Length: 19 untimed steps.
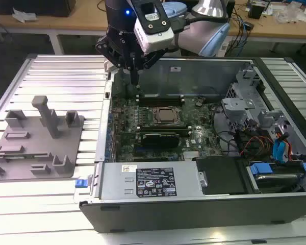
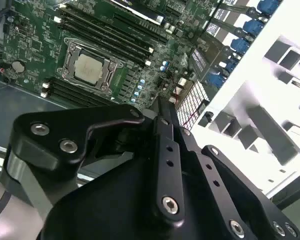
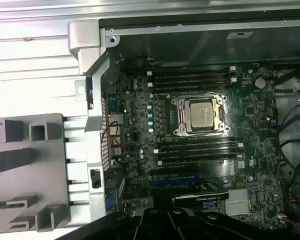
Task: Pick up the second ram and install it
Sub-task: 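Reach for the second ram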
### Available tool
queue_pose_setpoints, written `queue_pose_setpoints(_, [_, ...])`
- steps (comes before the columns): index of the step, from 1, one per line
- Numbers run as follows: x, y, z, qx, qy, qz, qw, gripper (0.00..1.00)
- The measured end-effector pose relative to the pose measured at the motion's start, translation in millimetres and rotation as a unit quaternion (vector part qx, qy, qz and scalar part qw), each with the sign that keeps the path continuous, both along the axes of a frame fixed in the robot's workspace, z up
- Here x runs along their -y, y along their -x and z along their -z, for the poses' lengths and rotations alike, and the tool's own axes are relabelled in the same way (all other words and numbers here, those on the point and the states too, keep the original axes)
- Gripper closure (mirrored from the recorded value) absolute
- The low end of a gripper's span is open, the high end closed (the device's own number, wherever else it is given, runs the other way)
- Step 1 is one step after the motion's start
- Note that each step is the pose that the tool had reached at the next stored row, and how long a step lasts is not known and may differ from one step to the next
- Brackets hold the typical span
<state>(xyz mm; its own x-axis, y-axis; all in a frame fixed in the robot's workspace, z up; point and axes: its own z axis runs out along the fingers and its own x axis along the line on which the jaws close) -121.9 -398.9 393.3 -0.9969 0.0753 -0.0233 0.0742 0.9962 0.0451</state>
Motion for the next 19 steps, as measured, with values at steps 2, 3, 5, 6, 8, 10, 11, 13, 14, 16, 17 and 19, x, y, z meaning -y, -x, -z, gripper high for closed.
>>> queue_pose_setpoints(2, [0.0, 0.0, 0.0, 0.0000, 0.0000, 0.000, 1.0000, 0.92])
queue_pose_setpoints(3, [0.0, 0.0, 0.0, 0.0000, 0.0000, 0.000, 1.0000, 0.92])
queue_pose_setpoints(5, [0.0, 0.0, 0.0, 0.0000, 0.0000, 0.000, 1.0000, 0.92])
queue_pose_setpoints(6, [0.0, 0.0, 0.0, 0.0000, 0.0000, 0.000, 1.0000, 0.92])
queue_pose_setpoints(8, [0.0, 2.9, 0.0, 0.0000, 0.0000, 0.000, 1.0000, 0.92])
queue_pose_setpoints(10, [0.0, 7.7, 0.1, 0.0001, 0.0000, 0.000, 1.0000, 0.92])
queue_pose_setpoints(11, [0.0, 8.9, 0.1, 0.0001, 0.0000, 0.000, 1.0000, 0.92])
queue_pose_setpoints(13, [0.0, 12.2, 0.1, 0.0000, 0.0000, 0.000, 1.0000, 0.92])
queue_pose_setpoints(14, [0.0, 13.9, 0.2, 0.0001, 0.0000, 0.000, 1.0000, 0.92])
queue_pose_setpoints(16, [0.0, 18.9, 0.2, 0.0000, 0.0000, 0.000, 1.0000, 0.92])
queue_pose_setpoints(17, [0.0, 22.4, 0.3, 0.0001, 0.0000, 0.000, 1.0000, 0.92])
queue_pose_setpoints(19, [0.0, 26.5, 0.4, 0.0001, 0.0000, 0.000, 1.0000, 0.92])
